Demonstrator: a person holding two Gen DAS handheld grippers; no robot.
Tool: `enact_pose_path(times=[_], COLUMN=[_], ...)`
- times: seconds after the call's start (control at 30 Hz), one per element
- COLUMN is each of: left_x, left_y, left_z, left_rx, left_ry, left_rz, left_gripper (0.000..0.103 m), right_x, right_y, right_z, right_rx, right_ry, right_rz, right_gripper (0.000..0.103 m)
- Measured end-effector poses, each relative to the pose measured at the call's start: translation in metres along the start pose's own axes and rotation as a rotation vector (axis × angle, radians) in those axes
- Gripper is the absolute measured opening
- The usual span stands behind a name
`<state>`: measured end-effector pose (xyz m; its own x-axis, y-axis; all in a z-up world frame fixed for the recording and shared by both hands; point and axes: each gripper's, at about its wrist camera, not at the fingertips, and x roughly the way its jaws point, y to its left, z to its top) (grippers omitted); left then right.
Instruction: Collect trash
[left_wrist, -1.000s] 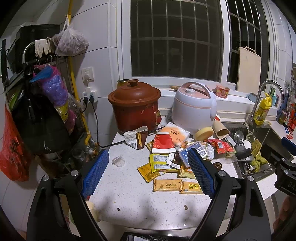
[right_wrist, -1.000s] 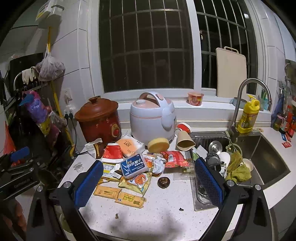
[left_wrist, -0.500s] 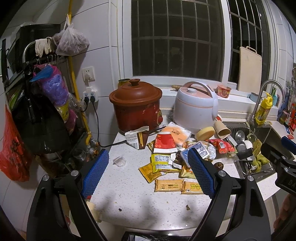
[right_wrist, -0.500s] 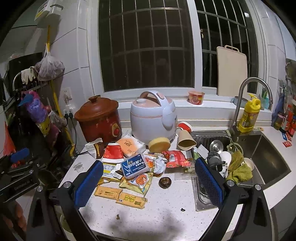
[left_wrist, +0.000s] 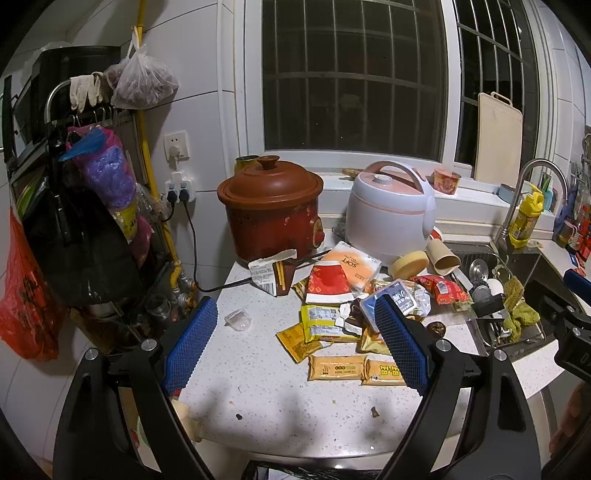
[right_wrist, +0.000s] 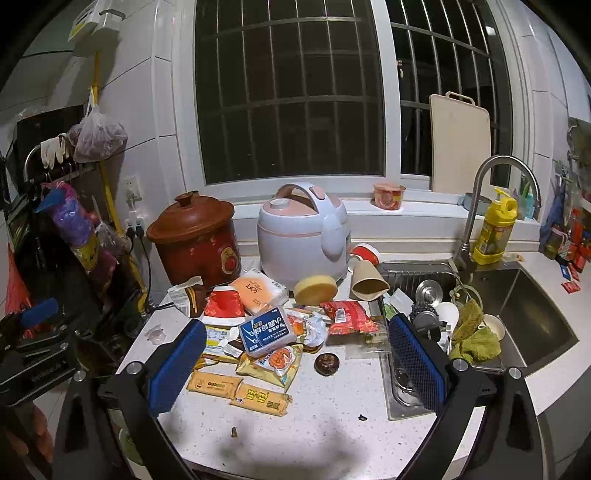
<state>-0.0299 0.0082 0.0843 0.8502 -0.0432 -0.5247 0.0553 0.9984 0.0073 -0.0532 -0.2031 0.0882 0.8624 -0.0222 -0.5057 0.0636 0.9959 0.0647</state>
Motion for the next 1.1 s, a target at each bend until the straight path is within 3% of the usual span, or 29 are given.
enact_pose_path(times=[1.1], left_x=[0.004], left_y=[0.0047], left_z=[-0.0074], left_rx=[-0.008], left_ry=[0.015], left_rz=[-0.012], left_gripper=[0.085], right_x=[-0.0014], right_y=[0.0001], right_z=[-0.0013], right_rx=[-0.001], right_ry=[0.021], right_rz=[-0.009], right_gripper=[0.098])
